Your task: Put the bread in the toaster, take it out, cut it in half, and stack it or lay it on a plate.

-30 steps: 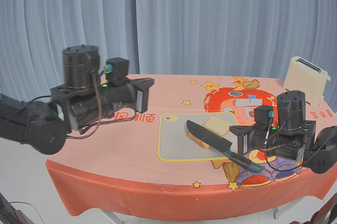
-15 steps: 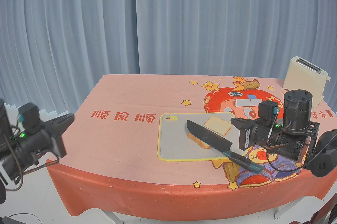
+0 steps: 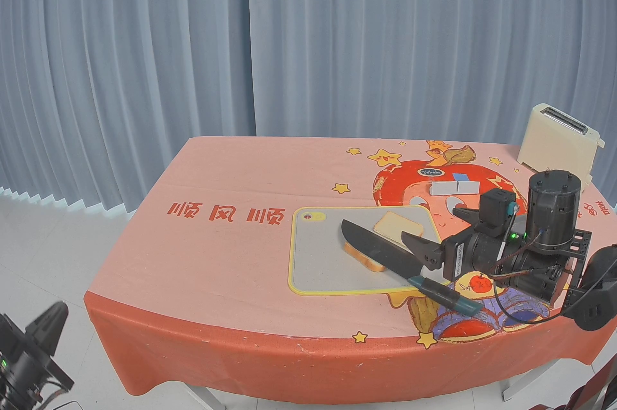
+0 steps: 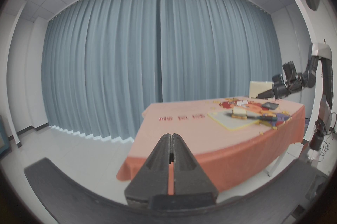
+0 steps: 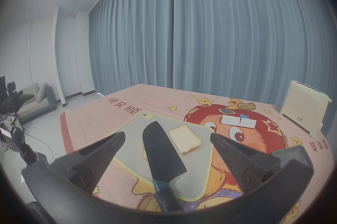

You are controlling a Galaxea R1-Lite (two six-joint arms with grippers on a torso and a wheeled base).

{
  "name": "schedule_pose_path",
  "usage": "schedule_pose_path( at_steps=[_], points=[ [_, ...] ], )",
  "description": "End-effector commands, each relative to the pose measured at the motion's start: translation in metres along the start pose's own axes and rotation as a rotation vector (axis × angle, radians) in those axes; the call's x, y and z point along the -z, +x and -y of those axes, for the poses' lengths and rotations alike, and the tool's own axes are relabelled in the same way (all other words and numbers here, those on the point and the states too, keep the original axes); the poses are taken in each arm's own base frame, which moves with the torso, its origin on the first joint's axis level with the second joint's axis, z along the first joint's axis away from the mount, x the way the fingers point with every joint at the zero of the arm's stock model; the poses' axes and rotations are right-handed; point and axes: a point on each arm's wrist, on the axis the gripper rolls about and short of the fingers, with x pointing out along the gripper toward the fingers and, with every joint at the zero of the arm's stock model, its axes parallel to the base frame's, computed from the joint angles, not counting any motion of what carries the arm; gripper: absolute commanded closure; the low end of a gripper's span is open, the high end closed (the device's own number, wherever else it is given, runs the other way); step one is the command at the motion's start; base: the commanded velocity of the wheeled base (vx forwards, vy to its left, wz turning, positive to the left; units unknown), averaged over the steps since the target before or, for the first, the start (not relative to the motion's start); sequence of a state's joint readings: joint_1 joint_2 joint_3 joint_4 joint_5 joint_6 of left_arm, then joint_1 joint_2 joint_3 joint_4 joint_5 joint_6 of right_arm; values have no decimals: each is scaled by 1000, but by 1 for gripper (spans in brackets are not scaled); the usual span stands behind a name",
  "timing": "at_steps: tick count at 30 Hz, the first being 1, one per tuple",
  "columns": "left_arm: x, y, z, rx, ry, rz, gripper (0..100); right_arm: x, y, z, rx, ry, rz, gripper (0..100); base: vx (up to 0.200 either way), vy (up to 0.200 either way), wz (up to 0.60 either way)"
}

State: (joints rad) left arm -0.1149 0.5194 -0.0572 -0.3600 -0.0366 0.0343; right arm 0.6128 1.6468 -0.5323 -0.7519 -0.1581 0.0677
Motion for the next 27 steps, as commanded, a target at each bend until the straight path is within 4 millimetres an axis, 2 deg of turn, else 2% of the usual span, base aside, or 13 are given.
schedule_pose_path(
  at_steps=[1,6,12,18,20,21,27],
  points=[
    [55,-41,3,-65,-30,-5,100,12,-9,-9,-29,-39,-38,0,0,0,0],
    [55,-41,3,-99,-49,0,100,21,-4,-10,-28,-51,-90,0,0,0,0],
    [54,-40,6,-305,-62,-1,100,44,-3,-20,-63,-96,-179,0,0,0,0],
    [55,-40,6,-231,-25,-8,100,50,-6,-23,-80,-122,-193,0,0,0,0],
    [55,-42,5,-77,-1,18,100,49,-7,-22,-76,-122,-189,0,0,0,0],
    [56,-44,5,-55,2,37,100,49,-6,-21,-71,-120,-189,0,0,0,0],
    [57,-46,6,-135,-24,73,100,45,-7,-13,-47,-115,-175,0,0,0,0]
  ],
)
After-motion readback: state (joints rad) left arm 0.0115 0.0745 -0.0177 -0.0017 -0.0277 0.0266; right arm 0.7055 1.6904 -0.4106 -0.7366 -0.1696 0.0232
